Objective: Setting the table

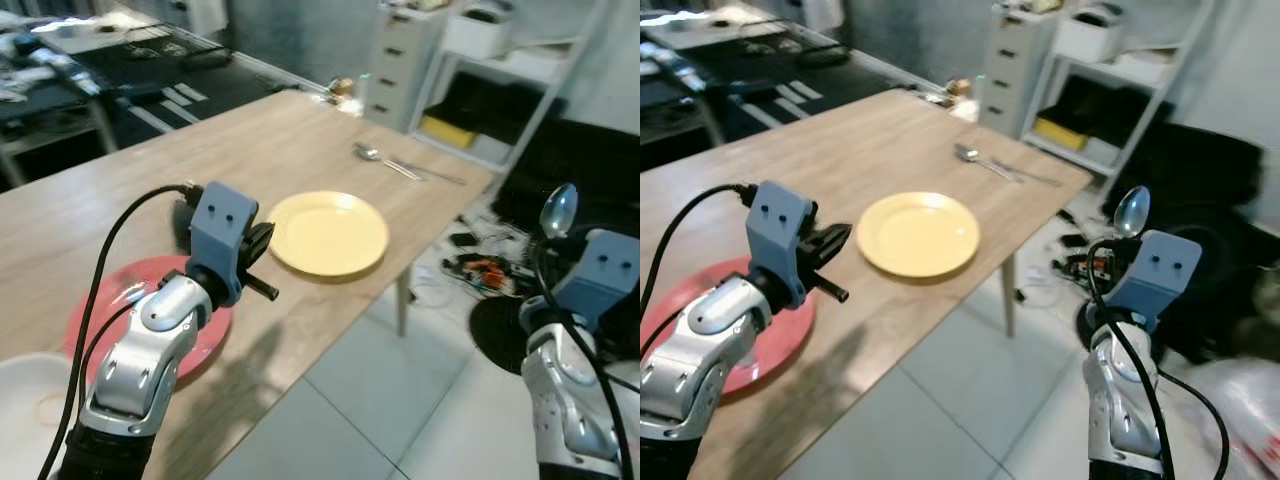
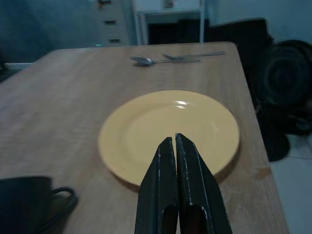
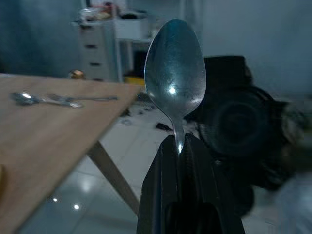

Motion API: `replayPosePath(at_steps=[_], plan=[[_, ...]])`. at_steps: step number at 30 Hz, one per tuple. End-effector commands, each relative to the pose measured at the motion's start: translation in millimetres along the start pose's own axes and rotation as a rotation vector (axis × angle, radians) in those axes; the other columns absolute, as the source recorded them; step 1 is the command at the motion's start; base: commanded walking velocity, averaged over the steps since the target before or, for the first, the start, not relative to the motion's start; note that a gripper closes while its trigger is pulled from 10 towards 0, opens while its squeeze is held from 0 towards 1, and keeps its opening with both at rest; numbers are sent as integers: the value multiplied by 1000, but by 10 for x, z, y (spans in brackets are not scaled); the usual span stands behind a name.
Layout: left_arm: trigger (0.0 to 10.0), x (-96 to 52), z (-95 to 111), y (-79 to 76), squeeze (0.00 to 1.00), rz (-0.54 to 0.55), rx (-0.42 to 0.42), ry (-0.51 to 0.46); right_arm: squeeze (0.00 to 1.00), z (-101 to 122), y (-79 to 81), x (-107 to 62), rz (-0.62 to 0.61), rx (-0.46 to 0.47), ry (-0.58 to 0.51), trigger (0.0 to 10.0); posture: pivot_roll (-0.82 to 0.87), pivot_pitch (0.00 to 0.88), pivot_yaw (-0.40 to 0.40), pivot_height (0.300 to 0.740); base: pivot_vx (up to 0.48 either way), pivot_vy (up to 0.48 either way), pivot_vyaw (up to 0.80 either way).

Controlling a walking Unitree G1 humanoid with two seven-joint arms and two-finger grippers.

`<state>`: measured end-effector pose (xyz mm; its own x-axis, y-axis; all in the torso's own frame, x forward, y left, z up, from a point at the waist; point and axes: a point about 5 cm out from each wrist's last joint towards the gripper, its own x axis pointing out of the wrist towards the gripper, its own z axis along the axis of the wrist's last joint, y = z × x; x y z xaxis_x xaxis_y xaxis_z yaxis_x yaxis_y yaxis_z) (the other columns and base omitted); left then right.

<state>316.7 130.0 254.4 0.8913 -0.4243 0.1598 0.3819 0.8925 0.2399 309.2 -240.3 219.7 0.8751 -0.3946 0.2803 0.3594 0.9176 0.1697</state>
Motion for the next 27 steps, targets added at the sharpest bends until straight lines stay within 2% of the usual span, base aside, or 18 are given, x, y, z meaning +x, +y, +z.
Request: replayPosePath(at_steps=[1, 11, 27], plan=[[10000, -6, -21, -33, 0, -12, 2, 4, 0, -51, -33, -24, -9, -7, 22, 10000, 73, 153, 42, 740, 0, 0, -800], [10000, 1, -32, -33, 0, -16, 2, 5, 0, -61, -26, -27, -3, -12, 27, 10000, 69, 149, 42, 740, 0, 0, -800], [10000, 13, -38, -29, 0, -22, 2, 3, 0, -72, -25, -27, -5, -12, 28, 10000, 68, 139, 46, 740, 0, 0, -100]])
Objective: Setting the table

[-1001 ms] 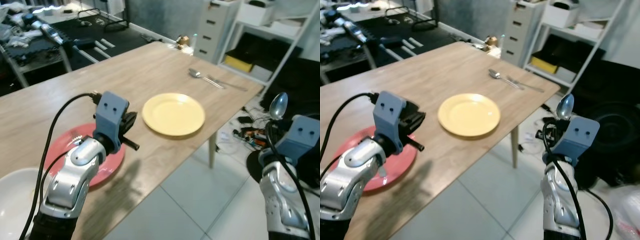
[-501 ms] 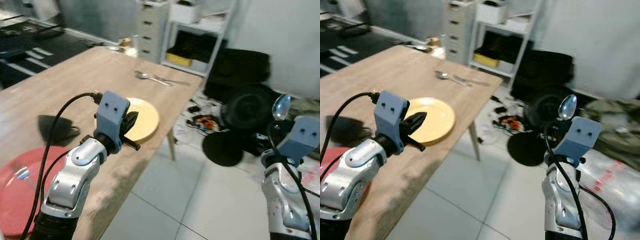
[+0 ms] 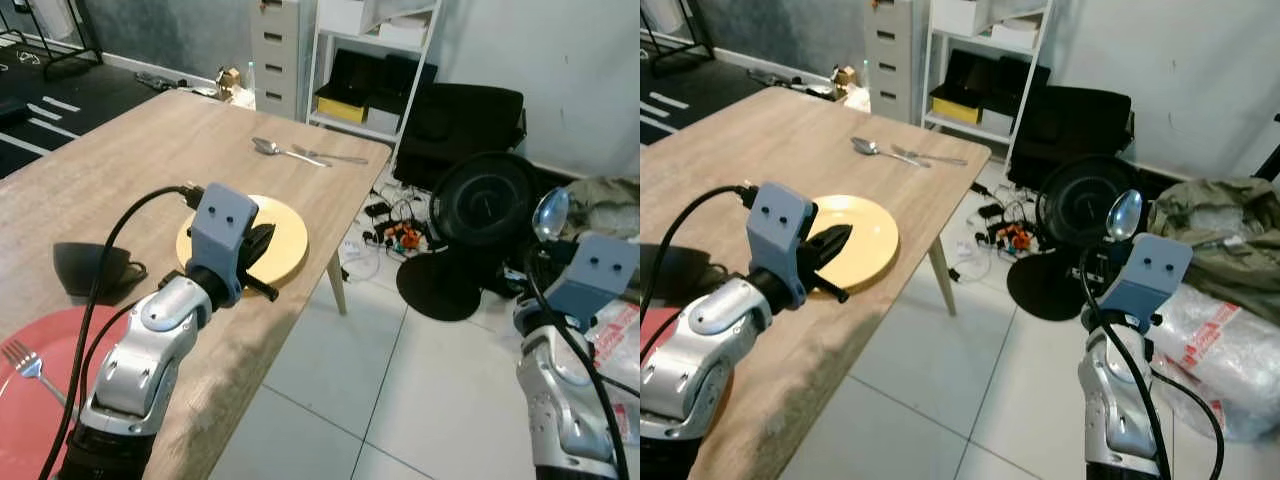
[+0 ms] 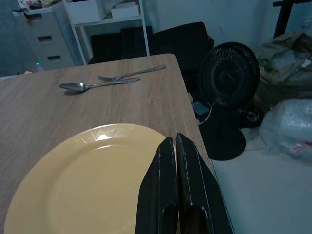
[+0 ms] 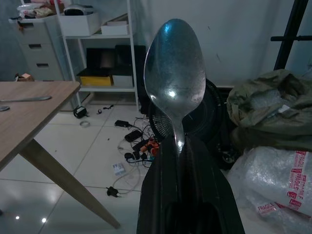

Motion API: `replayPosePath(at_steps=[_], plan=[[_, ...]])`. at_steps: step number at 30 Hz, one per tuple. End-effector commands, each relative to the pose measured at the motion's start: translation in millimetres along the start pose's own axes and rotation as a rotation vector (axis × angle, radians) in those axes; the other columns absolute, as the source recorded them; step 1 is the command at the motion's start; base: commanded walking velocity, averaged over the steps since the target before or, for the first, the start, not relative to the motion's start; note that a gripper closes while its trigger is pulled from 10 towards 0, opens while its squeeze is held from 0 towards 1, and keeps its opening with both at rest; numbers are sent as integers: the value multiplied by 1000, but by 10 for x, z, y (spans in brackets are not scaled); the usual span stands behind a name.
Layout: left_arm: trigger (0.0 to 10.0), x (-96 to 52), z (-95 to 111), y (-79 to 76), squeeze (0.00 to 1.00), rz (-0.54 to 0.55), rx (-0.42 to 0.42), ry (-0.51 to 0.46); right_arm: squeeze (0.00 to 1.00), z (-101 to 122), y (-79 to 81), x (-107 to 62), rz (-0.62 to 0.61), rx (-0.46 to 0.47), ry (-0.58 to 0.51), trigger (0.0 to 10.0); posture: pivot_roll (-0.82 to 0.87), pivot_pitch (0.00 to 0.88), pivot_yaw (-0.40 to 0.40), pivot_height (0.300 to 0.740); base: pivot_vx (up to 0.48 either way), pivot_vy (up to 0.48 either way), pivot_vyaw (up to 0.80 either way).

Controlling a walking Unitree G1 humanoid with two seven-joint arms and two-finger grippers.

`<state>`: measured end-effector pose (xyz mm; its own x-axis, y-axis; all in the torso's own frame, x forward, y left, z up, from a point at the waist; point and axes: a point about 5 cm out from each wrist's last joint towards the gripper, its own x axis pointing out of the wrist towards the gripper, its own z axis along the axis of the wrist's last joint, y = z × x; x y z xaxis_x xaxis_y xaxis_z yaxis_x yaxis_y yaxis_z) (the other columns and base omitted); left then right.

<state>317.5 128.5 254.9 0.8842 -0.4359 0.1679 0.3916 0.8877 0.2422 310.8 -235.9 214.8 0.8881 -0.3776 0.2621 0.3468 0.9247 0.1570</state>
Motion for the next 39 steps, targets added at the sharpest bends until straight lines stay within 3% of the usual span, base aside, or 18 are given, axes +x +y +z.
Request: replayPosePath(at_steps=[1, 23, 39], plan=[[10000, 0, -43, -20, 0, -12, 2, 14, 0, -20, -66, -12, -23, -3, 6, 10000, 68, 139, 46, 740, 0, 0, -800], [10000, 4, -38, -15, 0, -7, 0, 13, 0, -49, -73, -16, -28, -23, 23, 10000, 71, 148, 45, 740, 0, 0, -182], [10000, -2, -37, -15, 0, -6, -2, 12, 0, -55, -87, -11, -35, -10, 29, 10000, 70, 150, 44, 740, 0, 0, -800]])
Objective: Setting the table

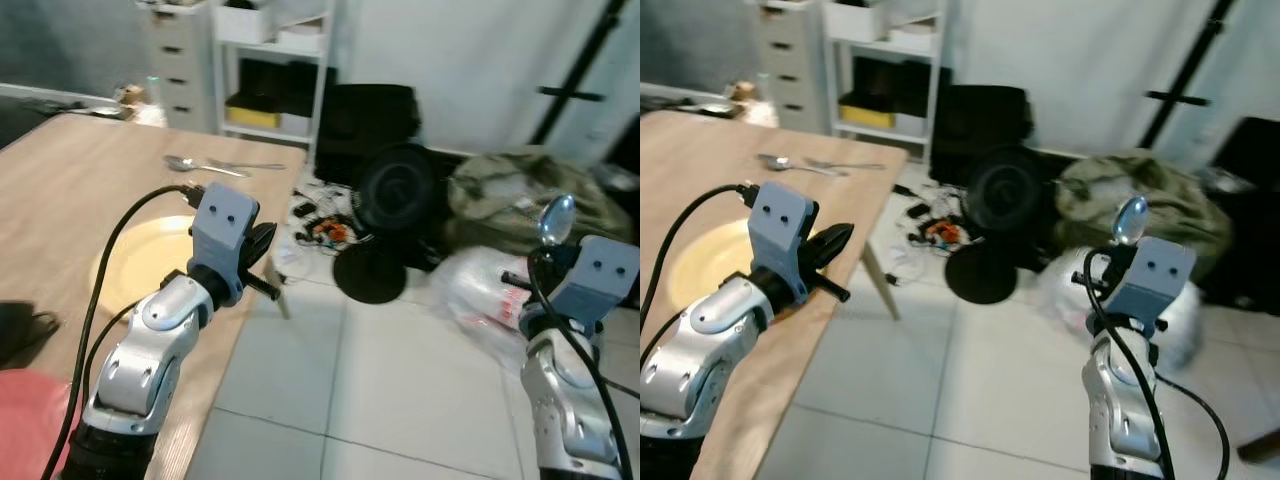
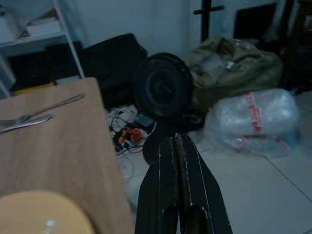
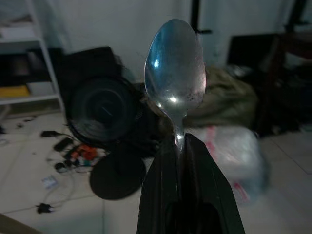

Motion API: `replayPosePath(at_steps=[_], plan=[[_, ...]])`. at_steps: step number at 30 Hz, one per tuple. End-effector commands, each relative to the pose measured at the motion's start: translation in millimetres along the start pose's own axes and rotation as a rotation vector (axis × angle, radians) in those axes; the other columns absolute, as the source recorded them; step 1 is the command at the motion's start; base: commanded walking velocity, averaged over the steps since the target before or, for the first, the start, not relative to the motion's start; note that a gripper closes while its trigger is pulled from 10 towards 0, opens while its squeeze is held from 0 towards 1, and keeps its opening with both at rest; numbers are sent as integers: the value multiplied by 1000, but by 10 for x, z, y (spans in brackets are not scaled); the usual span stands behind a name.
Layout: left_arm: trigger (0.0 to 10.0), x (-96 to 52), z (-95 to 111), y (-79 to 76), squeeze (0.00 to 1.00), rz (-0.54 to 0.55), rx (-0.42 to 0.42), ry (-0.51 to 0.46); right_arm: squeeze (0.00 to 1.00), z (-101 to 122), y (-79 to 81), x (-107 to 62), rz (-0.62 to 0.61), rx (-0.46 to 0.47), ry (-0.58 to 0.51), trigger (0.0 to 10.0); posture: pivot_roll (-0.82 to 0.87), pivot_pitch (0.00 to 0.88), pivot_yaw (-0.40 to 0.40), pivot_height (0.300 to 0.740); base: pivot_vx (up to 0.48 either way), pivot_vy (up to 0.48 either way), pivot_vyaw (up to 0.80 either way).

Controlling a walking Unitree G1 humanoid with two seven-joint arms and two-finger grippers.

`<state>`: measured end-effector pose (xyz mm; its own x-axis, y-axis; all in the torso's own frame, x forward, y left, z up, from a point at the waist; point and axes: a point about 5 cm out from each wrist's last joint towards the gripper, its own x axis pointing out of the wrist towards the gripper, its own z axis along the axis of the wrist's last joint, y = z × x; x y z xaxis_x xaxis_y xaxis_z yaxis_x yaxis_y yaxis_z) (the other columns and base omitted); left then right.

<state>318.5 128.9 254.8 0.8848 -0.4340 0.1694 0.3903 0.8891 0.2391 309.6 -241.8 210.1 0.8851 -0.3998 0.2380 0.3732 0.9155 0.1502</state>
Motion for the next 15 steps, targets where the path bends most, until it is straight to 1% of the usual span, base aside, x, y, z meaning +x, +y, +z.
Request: replayPosePath(at_steps=[1, 13, 15], plan=[[10000, -10, -33, -21, 0, -8, 1, 13, 0, -18, -20, -9, -10, 3, 9, 10000, 70, 150, 44, 740, 0, 0, -800], [10000, -10, -35, -20, 0, -7, -6, 13, 0, -24, -18, -11, -11, 4, 11, 10000, 70, 149, 46, 740, 0, 0, -800], [10000, -10, -19, -28, 0, -11, -23, 3, 0, -27, -23, -14, -13, 4, 13, 10000, 70, 149, 46, 740, 0, 0, -800]])
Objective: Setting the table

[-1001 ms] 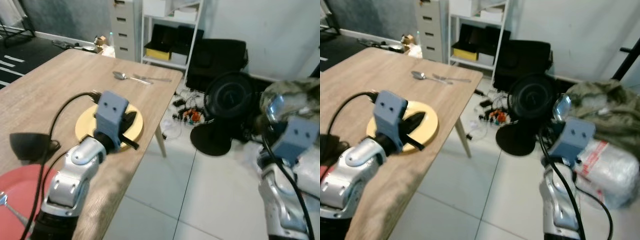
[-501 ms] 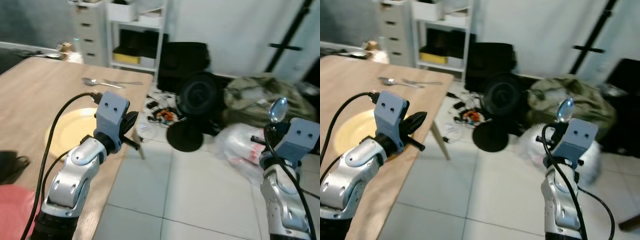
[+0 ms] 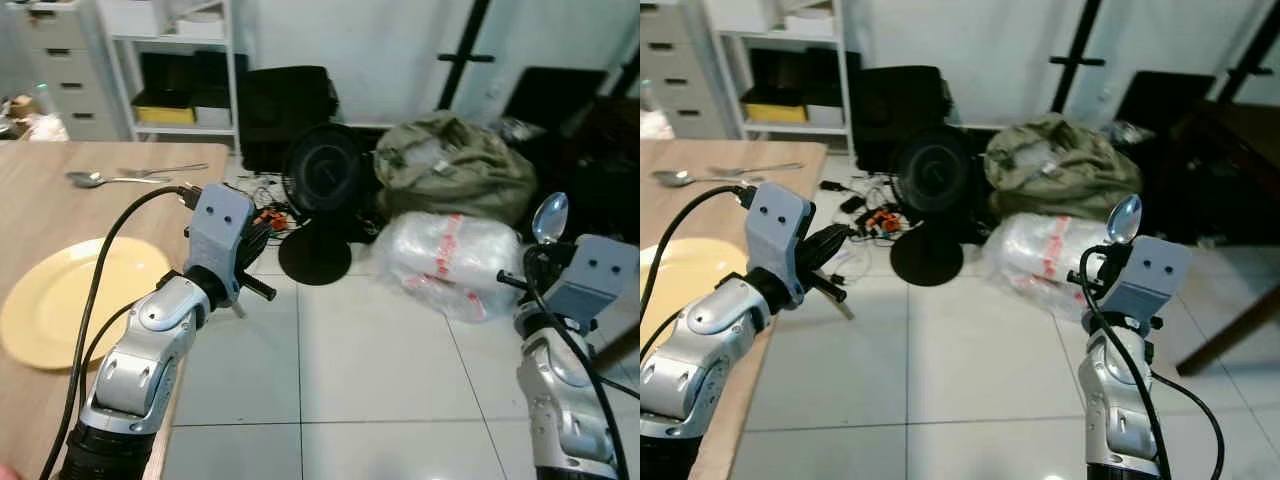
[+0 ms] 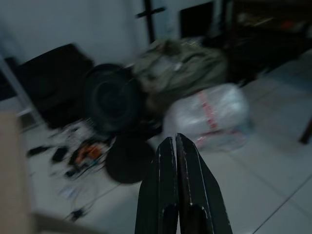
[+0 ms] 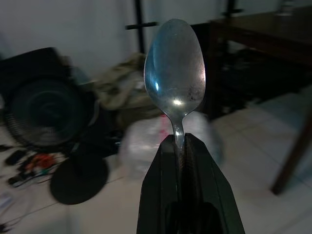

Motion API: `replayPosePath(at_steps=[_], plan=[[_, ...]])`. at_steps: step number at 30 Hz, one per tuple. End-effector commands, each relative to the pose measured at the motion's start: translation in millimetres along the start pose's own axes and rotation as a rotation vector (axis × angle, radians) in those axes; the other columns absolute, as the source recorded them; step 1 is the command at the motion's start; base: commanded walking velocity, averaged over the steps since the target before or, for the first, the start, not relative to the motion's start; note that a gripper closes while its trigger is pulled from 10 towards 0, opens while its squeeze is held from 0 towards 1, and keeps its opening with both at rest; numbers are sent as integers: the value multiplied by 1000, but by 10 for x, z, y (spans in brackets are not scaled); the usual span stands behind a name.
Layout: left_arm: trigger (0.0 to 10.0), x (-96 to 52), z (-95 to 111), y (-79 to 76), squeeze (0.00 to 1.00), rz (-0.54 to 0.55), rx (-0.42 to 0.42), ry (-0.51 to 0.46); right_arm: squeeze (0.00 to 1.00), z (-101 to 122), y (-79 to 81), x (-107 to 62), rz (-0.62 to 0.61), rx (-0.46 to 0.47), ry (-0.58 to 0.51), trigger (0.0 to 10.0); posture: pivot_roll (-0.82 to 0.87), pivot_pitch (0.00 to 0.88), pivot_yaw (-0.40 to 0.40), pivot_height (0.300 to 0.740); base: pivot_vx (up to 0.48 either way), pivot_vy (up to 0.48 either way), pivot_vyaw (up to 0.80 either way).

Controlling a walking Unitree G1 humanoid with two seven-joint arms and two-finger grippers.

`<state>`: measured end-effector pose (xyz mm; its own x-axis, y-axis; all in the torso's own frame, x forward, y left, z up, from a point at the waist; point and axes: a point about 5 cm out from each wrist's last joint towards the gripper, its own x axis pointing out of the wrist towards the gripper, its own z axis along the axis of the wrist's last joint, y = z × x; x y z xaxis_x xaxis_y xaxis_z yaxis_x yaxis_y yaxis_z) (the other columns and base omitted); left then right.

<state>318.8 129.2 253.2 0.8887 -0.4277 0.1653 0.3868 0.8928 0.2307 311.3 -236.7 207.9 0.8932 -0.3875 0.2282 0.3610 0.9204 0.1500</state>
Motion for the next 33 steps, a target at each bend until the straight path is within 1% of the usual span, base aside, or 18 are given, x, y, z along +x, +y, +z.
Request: replayPosePath(at_steps=[1, 5, 7, 27, 33], plan=[[10000, -9, -2, -28, 0, -17, -16, -3, 0, 0, -73, -5, -26, 1, 0, 10000, 70, 149, 46, 740, 0, 0, -800], [10000, -9, 15, -34, 0, -20, -30, -10, 0, 0, -75, -5, -26, 1, 1, 10000, 70, 149, 46, 740, 0, 0, -800], [10000, -10, 30, -36, 0, -22, -51, -19, 0, -1, -75, -7, -26, 1, 2, 10000, 70, 149, 46, 740, 0, 0, -800], [10000, -16, 21, -37, 0, -21, -61, -24, 0, 3, -75, -11, -25, -2, 0, 10000, 65, 147, 46, 740, 0, 0, -800], [10000, -11, -10, -21, 0, -12, -81, -14, 0, 9, -64, -4, -21, -3, 0, 10000, 65, 147, 46, 740, 0, 0, -800]])
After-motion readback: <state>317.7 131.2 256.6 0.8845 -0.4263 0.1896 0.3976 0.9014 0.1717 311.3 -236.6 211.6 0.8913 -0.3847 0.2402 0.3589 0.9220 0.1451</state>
